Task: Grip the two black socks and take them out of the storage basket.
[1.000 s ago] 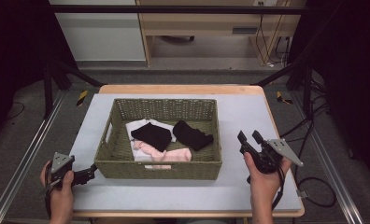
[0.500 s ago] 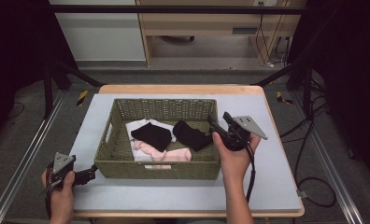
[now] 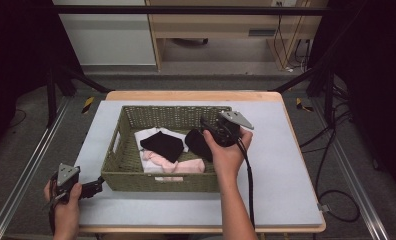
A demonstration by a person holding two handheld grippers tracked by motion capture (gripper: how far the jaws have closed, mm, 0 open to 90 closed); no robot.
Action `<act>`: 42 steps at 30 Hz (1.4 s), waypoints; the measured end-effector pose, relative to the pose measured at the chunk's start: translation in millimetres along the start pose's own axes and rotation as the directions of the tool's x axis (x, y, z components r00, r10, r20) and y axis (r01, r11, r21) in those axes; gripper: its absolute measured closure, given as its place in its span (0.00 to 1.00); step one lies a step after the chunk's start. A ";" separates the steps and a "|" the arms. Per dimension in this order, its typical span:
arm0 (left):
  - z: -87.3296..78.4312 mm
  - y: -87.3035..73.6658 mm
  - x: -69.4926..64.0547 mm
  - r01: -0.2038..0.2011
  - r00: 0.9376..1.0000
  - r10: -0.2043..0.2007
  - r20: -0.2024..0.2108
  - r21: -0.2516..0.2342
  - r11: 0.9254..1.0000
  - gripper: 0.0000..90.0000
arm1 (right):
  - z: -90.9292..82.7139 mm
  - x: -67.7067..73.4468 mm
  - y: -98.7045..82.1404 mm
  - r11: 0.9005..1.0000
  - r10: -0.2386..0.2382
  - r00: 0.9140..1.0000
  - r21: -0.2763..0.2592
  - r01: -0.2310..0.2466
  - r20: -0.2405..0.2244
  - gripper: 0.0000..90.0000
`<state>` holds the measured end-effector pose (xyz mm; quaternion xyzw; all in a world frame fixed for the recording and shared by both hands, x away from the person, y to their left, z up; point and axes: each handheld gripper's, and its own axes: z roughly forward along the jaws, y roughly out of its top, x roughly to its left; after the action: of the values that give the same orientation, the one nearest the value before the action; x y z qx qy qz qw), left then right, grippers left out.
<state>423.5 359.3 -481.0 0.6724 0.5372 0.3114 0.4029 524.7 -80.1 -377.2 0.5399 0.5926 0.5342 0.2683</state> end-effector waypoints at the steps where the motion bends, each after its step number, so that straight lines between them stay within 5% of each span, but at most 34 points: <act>1: -0.1 0.0 0.1 -0.003 1.000 0.003 0.000 0.002 1.000 0.03 | 3.2 0.4 -0.9 1.000 0.001 1.000 0.005 -0.001 -0.002 0.44; 7: -0.2 0.0 -0.6 -0.011 1.000 0.011 -0.001 0.003 1.000 0.02 | 21.6 1.3 -9.4 0.996 -0.015 0.998 0.088 0.010 0.058 0.54; 14: -0.1 0.1 -0.8 -0.014 1.000 0.014 -0.002 0.005 1.000 0.02 | 46.6 -6.1 -24.9 0.971 -0.017 0.998 0.241 0.001 0.068 0.64; 17: -0.1 0.0 -0.9 -0.013 1.000 0.013 -0.002 0.004 1.000 0.02 | 49.0 -7.9 -26.5 0.967 -0.012 0.997 0.253 -0.008 0.078 0.66; 21: -0.3 0.0 -1.0 -0.016 1.000 0.016 0.001 0.003 1.000 0.02 | 54.4 -8.1 -30.7 0.948 -0.064 0.994 0.317 0.031 0.093 0.69; 22: -0.4 0.0 -1.1 -0.018 1.000 0.018 -0.001 0.003 1.000 0.02 | 58.0 -6.3 -32.9 0.932 -0.047 0.995 0.362 0.013 0.086 0.66; 23: -0.4 0.0 -1.1 -0.018 1.000 0.018 -0.001 0.003 1.000 0.02 | 58.0 -6.3 -32.9 0.932 -0.047 0.995 0.362 0.013 0.086 0.66; 24: -0.5 0.0 -1.1 -0.019 1.000 0.019 -0.002 0.005 1.000 0.02 | 60.4 -5.5 -35.2 0.918 -0.028 0.996 0.397 -0.010 0.090 0.64; 26: -0.5 0.0 -1.2 -0.019 1.000 0.019 -0.001 0.006 1.000 0.02 | 61.7 -4.2 -36.2 0.909 -0.024 0.994 0.416 -0.020 0.102 0.61; 36: -0.5 -0.1 -1.0 -0.020 1.000 0.020 0.005 0.002 1.000 0.02 | 69.8 -0.6 -44.5 0.852 -0.151 0.982 0.518 0.070 0.115 0.56; 40: -0.6 -0.1 -1.1 -0.021 1.000 0.021 0.008 0.001 1.000 0.02 | 73.9 -0.4 -49.0 0.811 -0.191 0.977 0.576 0.101 0.098 0.57; 41: -0.6 -0.1 -1.1 -0.021 1.000 0.021 0.008 0.001 1.000 0.02 | 73.9 -0.4 -49.0 0.811 -0.191 0.977 0.576 0.101 0.098 0.57; 42: -0.7 -0.2 -1.1 -0.021 1.000 0.021 0.007 0.001 1.000 0.02 | 76.4 -2.6 -52.9 0.789 -0.182 0.980 0.606 0.099 0.078 0.56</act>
<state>422.6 358.3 -480.8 0.6793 0.5287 0.3129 0.4014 575.1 -48.1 -448.5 0.5854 0.7504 0.2611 0.1615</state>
